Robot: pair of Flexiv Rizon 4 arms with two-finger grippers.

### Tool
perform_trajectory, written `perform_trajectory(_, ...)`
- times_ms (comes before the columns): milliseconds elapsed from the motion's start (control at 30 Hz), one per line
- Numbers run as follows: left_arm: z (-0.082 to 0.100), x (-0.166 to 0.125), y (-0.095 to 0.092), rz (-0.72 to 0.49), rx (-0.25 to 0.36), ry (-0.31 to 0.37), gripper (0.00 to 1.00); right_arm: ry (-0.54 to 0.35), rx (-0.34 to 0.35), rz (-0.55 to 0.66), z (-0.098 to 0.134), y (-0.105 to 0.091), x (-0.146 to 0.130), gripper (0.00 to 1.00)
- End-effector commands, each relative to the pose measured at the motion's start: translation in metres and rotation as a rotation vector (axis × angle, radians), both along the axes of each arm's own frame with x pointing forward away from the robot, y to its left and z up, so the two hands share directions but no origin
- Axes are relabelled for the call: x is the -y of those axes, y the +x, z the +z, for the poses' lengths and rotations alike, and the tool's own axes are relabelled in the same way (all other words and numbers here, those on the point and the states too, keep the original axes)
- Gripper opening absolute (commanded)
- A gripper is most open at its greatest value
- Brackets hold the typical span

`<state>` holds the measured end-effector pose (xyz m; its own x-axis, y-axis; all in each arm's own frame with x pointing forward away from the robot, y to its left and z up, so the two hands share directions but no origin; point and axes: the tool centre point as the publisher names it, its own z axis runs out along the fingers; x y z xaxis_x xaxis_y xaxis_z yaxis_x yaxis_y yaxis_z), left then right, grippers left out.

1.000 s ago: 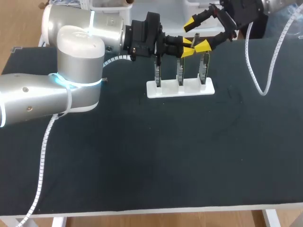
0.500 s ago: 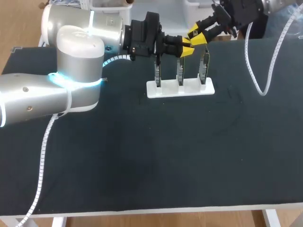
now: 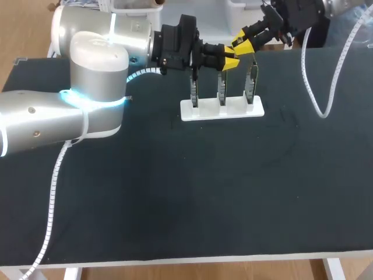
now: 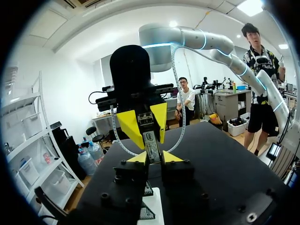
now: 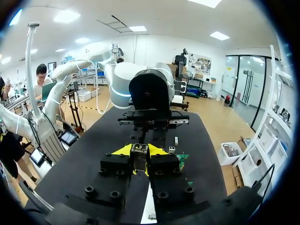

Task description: Pick up the optical module with the left hand, and insert it into the network port with the right hand.

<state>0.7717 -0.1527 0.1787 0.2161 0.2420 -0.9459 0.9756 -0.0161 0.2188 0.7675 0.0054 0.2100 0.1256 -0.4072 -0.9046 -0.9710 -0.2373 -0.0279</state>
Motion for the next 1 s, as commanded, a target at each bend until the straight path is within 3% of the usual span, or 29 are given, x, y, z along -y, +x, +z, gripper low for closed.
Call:
perform_trajectory(33,0.001,0.001,-0.002,-0.001,0.001,0.001,1.00,-0.001,0.002,-0.003,-0.001,0.001,0.000,0.00)
perform_trajectory(600,0.001,0.001,-0.002,-0.001,0.001,0.001,1.00,-0.001,0.002,-0.003,-0.001,0.001,0.000,0.00)
perform_trajectory(767,-0.005,-0.005,0.000,0.041,-0.050,0.074,1.00,-0.001,0.002,-0.003,-0.001,0.001,0.000,0.00)
perform_trajectory(867,-0.004,-0.008,0.000,0.076,-0.055,0.161,1.00,-0.001,0.002,-0.003,-0.001,0.001,0.000,0.00)
perform_trajectory(1000,0.000,-0.013,-0.001,0.073,-0.058,0.171,1.00,-0.001,0.002,-0.003,-0.001,0.001,0.000,0.00)
